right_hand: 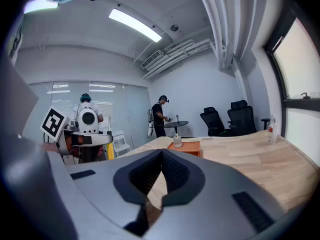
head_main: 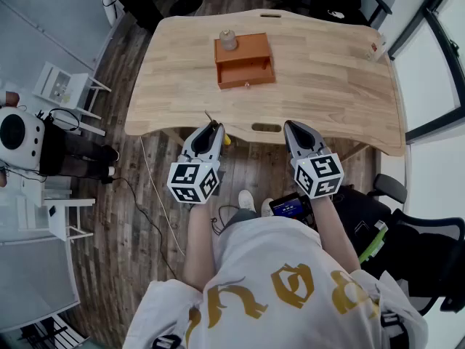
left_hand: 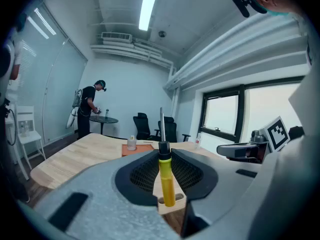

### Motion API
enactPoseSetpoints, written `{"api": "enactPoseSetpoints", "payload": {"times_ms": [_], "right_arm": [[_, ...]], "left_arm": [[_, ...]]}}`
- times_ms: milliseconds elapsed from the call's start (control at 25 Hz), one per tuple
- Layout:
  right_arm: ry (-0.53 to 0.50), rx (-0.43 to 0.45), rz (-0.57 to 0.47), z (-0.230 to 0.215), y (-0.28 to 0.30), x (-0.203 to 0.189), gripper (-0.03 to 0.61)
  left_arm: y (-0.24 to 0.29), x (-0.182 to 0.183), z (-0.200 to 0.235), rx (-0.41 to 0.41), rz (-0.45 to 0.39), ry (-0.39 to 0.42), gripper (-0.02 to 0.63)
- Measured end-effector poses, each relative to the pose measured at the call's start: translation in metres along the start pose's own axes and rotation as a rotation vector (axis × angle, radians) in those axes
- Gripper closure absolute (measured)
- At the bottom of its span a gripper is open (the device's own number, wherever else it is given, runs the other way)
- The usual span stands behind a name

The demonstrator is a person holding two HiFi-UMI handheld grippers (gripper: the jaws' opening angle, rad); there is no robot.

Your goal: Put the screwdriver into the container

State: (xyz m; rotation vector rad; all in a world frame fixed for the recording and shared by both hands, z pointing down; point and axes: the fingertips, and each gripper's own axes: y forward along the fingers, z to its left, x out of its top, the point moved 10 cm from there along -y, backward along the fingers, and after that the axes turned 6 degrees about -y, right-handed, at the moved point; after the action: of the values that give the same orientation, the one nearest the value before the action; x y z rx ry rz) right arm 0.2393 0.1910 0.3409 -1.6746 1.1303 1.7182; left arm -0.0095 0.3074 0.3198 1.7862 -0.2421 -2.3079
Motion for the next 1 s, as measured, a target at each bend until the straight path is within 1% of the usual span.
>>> {"api": "enactPoseSetpoints", "payload": {"times_ms": [200, 360, 600, 800, 1000], "right_arm": [[0.010, -0.016, 0.005, -0.010, -0.005, -0.005, 0.568], [0.014, -0.025, 0.008, -0.011, -0.008, -0.009, 0.568], [0.011, 0.027, 0.001, -0.008, -0.006, -0.008, 0.568], [0.009, 0.035, 0.014, -0.010, -0.007, -0.011, 0.568], [0.003, 0.034, 0.031, -0.016, -0.007, -0.013, 0.568]], "left_arm": [[0.003, 0.000, 0.004, 0.004, -0.007, -0.022, 0.538], [0.002, -0.003, 0.002, 0.004, 0.000, -0.017, 0.537], [0.007, -0.003, -0.003, -0.012, 0.012, -0.007, 0.537], [0.007, -0.005, -0.011, -0.023, 0.016, -0.008, 0.537], [0.010, -0.007, -0.009, -0.016, 0.015, -0.030, 0.538]]}}
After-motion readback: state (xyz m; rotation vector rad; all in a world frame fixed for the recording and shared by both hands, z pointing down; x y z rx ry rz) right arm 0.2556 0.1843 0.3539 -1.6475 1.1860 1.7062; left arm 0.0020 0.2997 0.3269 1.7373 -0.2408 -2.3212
